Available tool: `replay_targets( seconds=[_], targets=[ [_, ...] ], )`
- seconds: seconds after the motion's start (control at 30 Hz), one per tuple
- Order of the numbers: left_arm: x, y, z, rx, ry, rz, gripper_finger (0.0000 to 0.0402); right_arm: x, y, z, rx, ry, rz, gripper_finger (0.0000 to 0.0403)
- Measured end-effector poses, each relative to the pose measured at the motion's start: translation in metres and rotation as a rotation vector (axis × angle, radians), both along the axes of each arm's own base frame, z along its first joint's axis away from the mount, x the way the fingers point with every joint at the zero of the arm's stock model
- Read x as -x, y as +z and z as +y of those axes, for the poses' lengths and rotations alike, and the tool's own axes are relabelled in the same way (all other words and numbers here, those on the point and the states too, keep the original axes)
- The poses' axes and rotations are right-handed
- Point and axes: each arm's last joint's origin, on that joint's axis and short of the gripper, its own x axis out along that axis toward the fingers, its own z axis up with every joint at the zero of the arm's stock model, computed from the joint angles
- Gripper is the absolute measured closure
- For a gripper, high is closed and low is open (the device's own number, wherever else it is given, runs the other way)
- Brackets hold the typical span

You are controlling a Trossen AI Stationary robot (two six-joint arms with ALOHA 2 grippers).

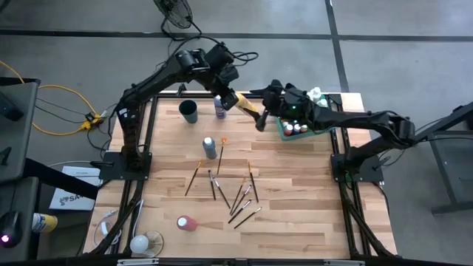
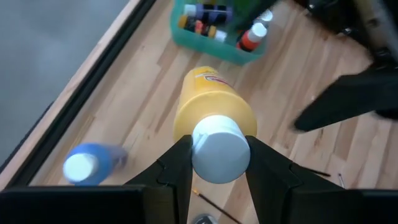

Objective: Pick & Place Paint Supplies
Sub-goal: Put the big yellow paint bottle into the green bin

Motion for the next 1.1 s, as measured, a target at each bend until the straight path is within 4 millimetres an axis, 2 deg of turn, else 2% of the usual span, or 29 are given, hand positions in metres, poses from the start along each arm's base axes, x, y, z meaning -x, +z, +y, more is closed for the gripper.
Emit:
replay_targets(
  seconds=[0.27, 0.4, 0.93, 1.1],
  targets=[
    [-0.005, -0.001, -0.005, 0.013, -0.006, -0.004, 0.0285, -0.021, -0.024, 0.0, 0.029, -0.006, 0.048, 0.0074],
    [-0.006, -0.001, -0.007, 0.018, -0.007, -0.005, 0.0285, -0.027, -0.026, 0.002, 0.04, 0.059, 0.003, 0.0082],
    [-0.009, -0.001, -0.012, 0.036, -0.003, -0.012, 0.0285, -0.035, -0.031, 0.005, 0.042, 0.042, -0.025, 0.0187],
    [-0.009, 0.0, -0.011, 0.025, -0.005, -0.019, 0.0248, -0.035, -0.032, 0.007, -0.055, -0.012, -0.049, 0.0207]
  ],
)
